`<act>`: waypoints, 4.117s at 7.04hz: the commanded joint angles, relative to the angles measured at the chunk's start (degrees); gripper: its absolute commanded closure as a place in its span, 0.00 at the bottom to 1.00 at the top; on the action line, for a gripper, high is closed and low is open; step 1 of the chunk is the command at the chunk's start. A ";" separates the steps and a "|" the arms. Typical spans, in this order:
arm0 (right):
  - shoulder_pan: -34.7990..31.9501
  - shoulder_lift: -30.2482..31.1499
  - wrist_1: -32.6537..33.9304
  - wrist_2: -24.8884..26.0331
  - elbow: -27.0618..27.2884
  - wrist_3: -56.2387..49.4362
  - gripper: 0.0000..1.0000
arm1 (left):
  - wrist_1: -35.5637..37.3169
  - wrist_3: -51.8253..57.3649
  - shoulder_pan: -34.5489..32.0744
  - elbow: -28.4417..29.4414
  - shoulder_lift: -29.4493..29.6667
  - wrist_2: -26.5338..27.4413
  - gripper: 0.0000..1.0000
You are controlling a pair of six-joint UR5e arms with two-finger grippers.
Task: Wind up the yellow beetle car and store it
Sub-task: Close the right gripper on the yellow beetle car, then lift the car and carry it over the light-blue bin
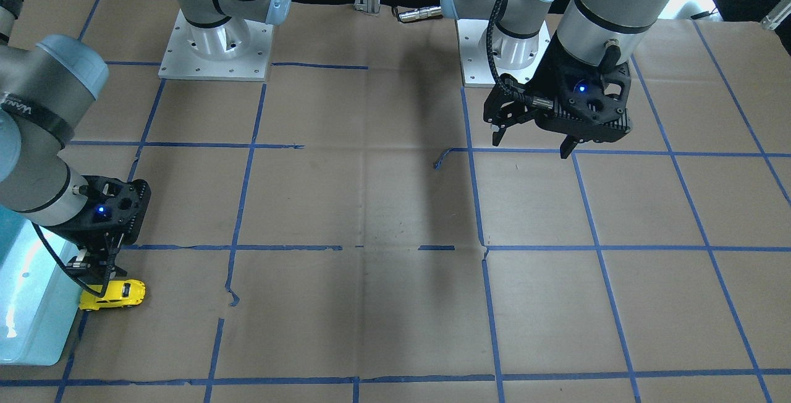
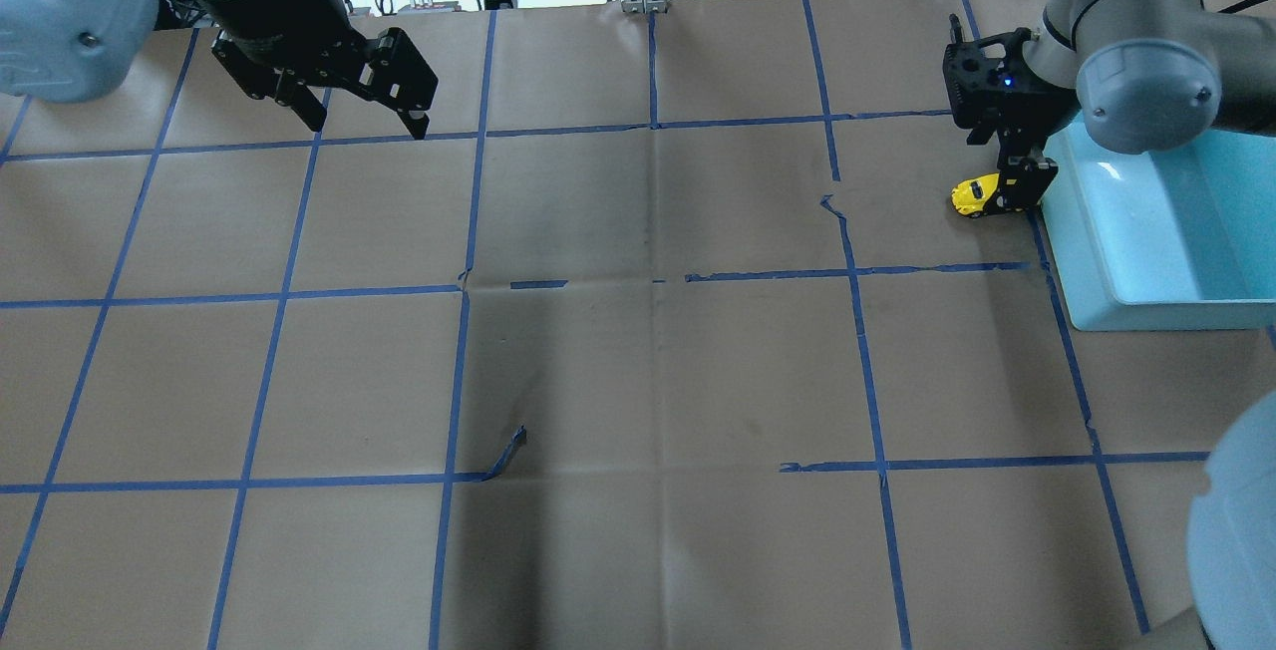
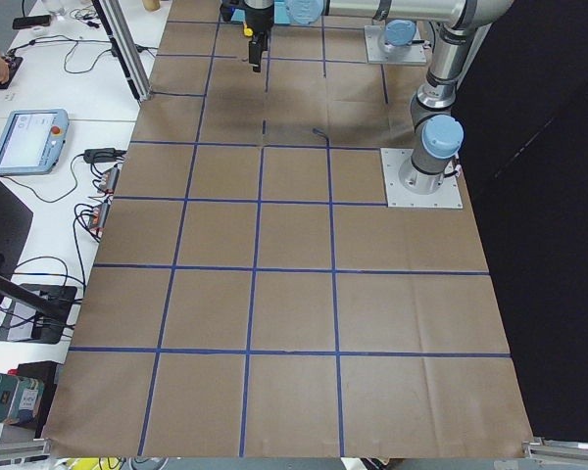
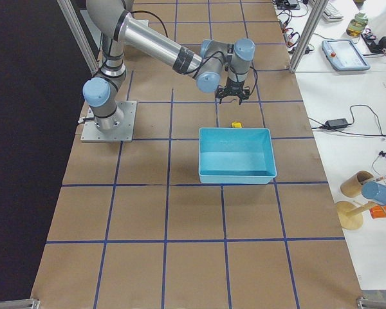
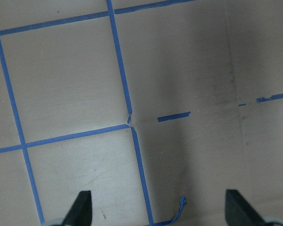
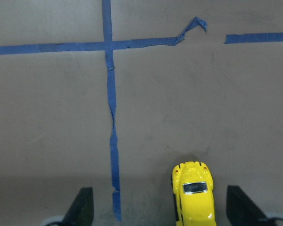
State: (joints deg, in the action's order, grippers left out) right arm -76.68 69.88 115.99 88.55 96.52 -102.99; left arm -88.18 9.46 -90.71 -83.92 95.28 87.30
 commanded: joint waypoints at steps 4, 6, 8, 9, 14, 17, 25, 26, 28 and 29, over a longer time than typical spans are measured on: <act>3.20 -7.11 13.43 0.65 2.18 -11.94 0.00 | 0.11 -0.32 -0.17 -0.02 0.25 -0.29 0.01; 3.73 -7.38 14.78 0.14 2.62 -13.03 0.00 | 0.11 -0.32 -0.25 -0.10 0.87 -0.46 0.01; 3.73 -7.47 15.05 -0.13 2.44 -12.42 0.00 | 0.11 -0.06 -0.17 -0.28 0.34 -0.46 0.01; 3.73 -8.43 15.05 -0.13 2.01 -12.32 0.00 | -0.06 0.03 -0.25 -0.37 0.08 -0.12 0.01; 3.73 -10.29 16.10 1.01 2.18 -9.17 0.43 | -0.59 -0.06 -0.17 -0.63 -0.28 -0.28 0.01; 3.39 -6.88 15.15 0.49 2.44 -4.09 0.91 | -1.03 -0.14 -0.17 -0.55 -0.97 0.50 0.01; 11.18 0.96 0.48 -1.80 -4.85 -3.18 0.92 | -2.44 -0.67 0.19 -0.63 -2.47 1.12 0.01; 13.38 0.88 -0.32 -1.54 -4.85 0.21 0.91 | -2.35 -0.67 0.27 -0.72 -2.65 1.29 0.01; 16.11 0.79 -0.42 1.53 -5.20 10.75 0.88 | -2.44 -0.67 0.27 -0.81 -2.82 1.38 0.01; 16.74 0.44 -0.33 1.54 -5.38 15.67 0.88 | -2.61 -0.76 0.27 -0.81 -3.00 1.12 0.01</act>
State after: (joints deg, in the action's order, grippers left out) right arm -61.07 70.59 115.66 89.55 91.38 -93.11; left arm -90.62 8.75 -90.47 -84.69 92.47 88.56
